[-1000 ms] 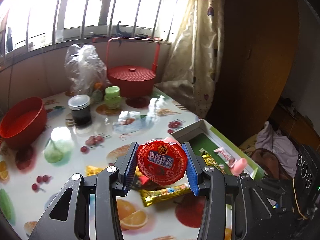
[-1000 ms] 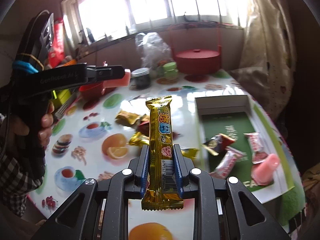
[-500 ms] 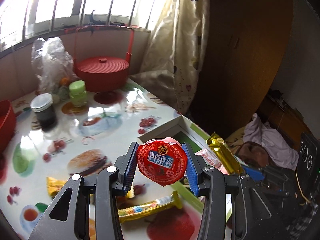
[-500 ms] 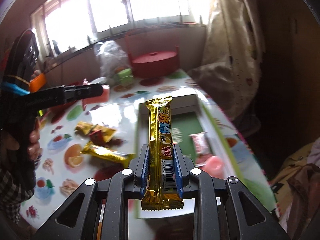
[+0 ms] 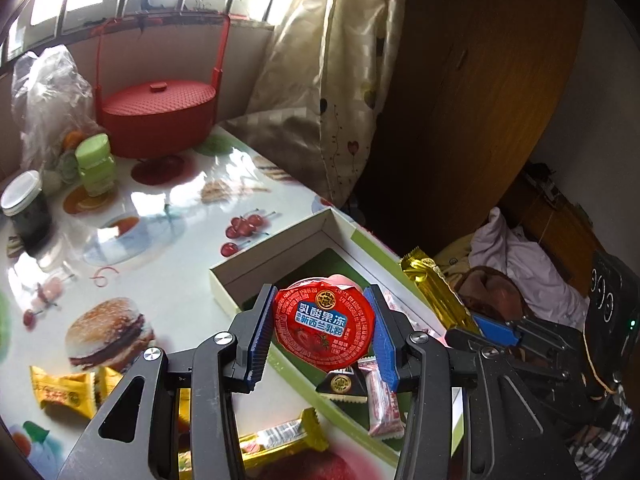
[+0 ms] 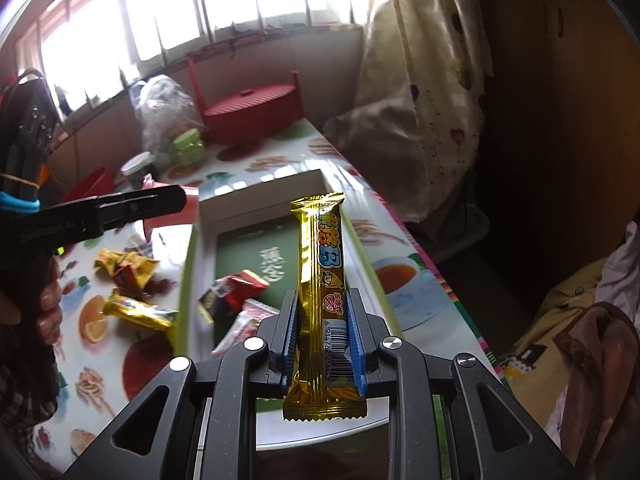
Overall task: Organize snacks
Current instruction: 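Carry the gold bar and jelly cup over the green box with both tools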
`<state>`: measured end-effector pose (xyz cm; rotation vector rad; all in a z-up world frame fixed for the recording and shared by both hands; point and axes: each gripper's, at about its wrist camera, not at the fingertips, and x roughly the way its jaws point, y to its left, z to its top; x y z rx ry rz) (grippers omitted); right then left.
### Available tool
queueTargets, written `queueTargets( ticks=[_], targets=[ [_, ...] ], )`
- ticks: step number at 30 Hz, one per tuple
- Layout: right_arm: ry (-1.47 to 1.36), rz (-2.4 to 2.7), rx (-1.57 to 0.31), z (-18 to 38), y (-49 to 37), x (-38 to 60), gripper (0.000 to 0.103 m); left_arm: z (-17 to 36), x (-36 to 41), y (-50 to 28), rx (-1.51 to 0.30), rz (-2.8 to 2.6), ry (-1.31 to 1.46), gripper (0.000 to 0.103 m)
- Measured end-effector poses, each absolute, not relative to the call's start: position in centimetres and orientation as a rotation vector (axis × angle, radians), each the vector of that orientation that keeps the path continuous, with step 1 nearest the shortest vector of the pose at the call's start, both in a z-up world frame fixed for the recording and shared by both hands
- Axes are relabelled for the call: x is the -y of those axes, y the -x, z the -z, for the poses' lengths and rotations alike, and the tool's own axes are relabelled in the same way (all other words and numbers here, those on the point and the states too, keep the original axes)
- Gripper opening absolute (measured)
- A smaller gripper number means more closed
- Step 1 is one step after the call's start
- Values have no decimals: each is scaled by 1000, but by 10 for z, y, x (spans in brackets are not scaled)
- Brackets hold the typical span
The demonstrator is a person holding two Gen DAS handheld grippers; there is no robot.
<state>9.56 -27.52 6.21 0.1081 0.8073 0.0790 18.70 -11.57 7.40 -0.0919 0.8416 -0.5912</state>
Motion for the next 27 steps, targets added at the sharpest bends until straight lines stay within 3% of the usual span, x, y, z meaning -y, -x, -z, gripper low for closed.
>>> queueTargets(
  ticks=[27],
  targets=[
    [-37, -116, -845, -53, -128, 268, 22, -32, 145, -204, -965, 590, 36, 45]
  ],
)
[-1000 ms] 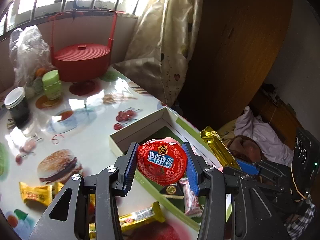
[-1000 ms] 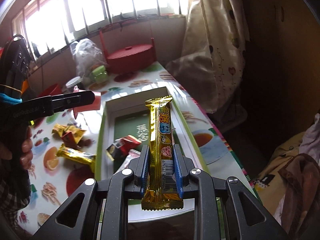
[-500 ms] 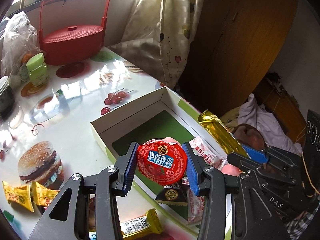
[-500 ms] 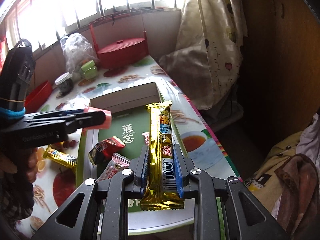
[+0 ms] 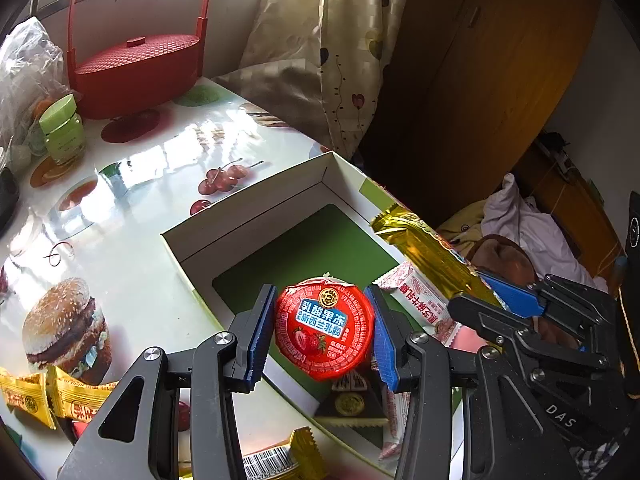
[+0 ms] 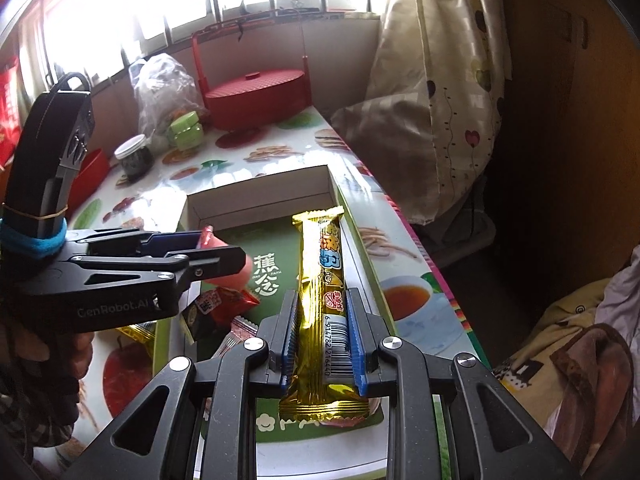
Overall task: Organize snacks
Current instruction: 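Carry the gold bar and jelly cup over the green box with both tools, then open both tools to drop the bar and jelly cup into the box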
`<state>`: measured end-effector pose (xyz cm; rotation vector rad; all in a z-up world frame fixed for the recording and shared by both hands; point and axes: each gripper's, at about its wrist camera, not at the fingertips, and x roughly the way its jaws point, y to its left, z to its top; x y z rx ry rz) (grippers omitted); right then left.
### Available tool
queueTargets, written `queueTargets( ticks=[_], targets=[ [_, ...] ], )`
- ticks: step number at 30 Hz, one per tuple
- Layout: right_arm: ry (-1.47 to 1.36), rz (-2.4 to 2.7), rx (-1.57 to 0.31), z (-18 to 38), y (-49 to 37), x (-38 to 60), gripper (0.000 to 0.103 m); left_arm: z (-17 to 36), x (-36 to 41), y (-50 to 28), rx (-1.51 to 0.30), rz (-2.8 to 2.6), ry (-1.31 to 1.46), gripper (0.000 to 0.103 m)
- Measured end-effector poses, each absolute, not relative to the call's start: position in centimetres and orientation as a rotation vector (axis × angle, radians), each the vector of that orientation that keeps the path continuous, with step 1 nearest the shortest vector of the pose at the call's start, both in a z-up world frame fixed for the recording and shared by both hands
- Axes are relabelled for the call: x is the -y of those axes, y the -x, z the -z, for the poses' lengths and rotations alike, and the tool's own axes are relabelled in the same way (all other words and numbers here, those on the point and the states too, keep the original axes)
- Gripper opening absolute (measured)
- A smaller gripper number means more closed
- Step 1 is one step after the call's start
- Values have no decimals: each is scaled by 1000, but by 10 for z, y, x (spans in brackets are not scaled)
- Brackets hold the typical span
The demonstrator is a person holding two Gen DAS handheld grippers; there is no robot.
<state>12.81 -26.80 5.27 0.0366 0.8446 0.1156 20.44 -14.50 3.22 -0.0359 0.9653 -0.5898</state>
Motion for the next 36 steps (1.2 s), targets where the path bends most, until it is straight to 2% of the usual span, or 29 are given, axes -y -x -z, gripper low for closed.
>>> queueTargets(
  ticks=[18, 36],
  targets=[
    [15, -111, -872, -49, -138, 255, 22, -36, 143, -203, -965, 600, 45, 46],
    [6, -102, -889, -42, -134, 251, 34, -55, 133, -182, -914, 591, 48, 46]
  ],
)
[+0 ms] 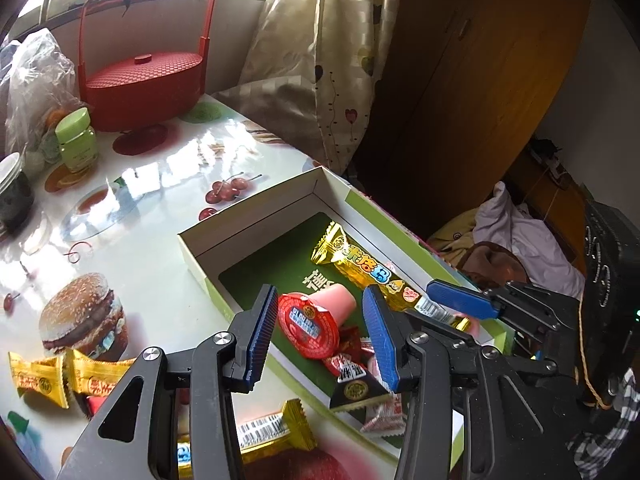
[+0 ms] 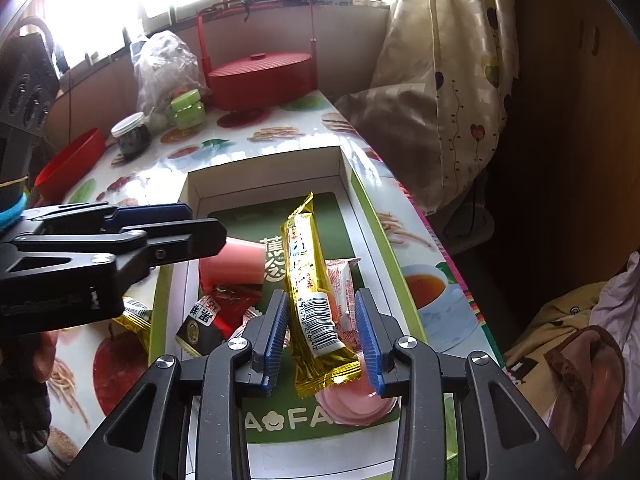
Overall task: Organize snacks
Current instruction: 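Open both tools to drop the bar and jelly cup into the box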
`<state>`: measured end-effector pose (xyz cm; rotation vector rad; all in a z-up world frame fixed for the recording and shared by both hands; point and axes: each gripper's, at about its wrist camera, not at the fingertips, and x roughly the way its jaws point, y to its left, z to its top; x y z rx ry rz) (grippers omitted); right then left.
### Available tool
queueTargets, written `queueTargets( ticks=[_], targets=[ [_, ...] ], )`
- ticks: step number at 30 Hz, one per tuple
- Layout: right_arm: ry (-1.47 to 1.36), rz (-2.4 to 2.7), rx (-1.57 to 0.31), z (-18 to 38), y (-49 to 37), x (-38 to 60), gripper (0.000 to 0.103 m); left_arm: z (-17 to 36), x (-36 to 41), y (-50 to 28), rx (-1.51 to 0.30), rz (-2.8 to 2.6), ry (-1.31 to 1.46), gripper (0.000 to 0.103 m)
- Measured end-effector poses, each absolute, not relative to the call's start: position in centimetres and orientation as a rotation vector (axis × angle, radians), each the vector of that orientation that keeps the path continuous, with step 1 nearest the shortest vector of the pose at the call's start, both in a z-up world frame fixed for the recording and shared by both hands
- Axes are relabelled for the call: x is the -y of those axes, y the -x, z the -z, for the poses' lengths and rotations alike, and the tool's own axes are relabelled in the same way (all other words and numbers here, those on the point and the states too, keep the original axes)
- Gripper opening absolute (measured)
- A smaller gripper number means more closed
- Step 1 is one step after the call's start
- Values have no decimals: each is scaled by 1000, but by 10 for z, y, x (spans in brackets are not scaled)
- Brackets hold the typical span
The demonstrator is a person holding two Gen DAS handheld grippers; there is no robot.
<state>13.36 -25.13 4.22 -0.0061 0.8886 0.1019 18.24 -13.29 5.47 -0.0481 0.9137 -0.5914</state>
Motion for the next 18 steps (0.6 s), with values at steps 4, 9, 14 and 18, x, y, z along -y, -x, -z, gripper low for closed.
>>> queueTargets(
  ticks=[4, 9, 14, 18],
  targets=[
    [8, -106, -888, -42, -131, 247, 37, -61, 127, -174, -892, 577, 38, 46],
    [-2, -103, -881, -44, -128, 244, 41, -67, 119, -166, -870, 562, 34, 47],
    [-1, -101, -881, -45, -126, 240, 42, -75, 110, -158, -843, 555, 37, 47],
    [-1, -98, -872, -48, -123, 237, 42, -81, 103, -149, -822, 541, 32, 47]
  ],
)
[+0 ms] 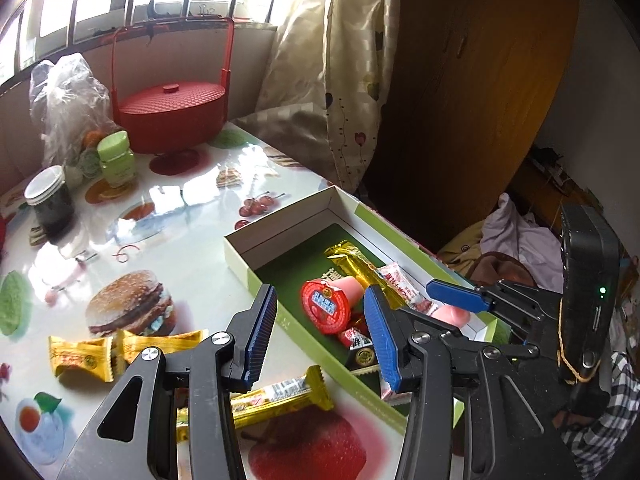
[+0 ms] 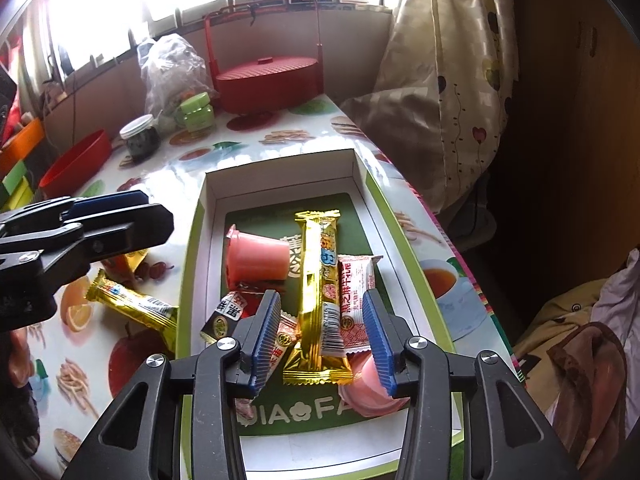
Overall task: Organize snacks
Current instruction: 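Open both tools to drop the bar and jelly cup into the box, then move both open tools back over the remaining candy pile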
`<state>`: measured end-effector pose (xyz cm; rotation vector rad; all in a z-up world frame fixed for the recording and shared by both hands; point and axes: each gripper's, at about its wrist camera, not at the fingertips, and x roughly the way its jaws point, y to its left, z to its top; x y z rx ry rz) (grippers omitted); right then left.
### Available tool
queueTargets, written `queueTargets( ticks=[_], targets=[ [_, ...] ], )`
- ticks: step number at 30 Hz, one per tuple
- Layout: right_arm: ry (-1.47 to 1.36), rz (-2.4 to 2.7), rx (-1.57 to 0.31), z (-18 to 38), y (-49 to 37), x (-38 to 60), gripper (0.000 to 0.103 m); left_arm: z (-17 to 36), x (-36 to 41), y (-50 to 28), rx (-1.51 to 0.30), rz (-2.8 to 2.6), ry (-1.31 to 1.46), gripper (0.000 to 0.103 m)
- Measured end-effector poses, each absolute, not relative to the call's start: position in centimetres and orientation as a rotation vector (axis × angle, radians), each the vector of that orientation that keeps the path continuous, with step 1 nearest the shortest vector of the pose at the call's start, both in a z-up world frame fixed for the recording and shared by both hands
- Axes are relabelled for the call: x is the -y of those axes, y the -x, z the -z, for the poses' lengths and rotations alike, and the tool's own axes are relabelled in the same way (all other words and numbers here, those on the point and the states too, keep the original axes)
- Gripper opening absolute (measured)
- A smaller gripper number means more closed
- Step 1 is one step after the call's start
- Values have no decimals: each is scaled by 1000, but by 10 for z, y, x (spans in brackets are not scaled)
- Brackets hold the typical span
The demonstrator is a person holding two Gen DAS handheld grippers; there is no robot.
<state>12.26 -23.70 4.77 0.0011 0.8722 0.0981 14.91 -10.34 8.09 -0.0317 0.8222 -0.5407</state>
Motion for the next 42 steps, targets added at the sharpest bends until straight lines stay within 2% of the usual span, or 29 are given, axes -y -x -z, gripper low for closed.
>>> queueTargets(
  ticks=[23, 34, 42],
  targets=[
    [-34, -144, -780, -74, -98, 199, 45, -102, 44, -109, -727, 458, 64, 47],
    [-8, -228, -787, -71, -97, 169, 46, -85, -13, -108, -754, 352, 142, 47],
    [111, -349, -832, -55, -105, 132, 46, -69, -42, -104, -784, 289, 171, 47]
  ],
)
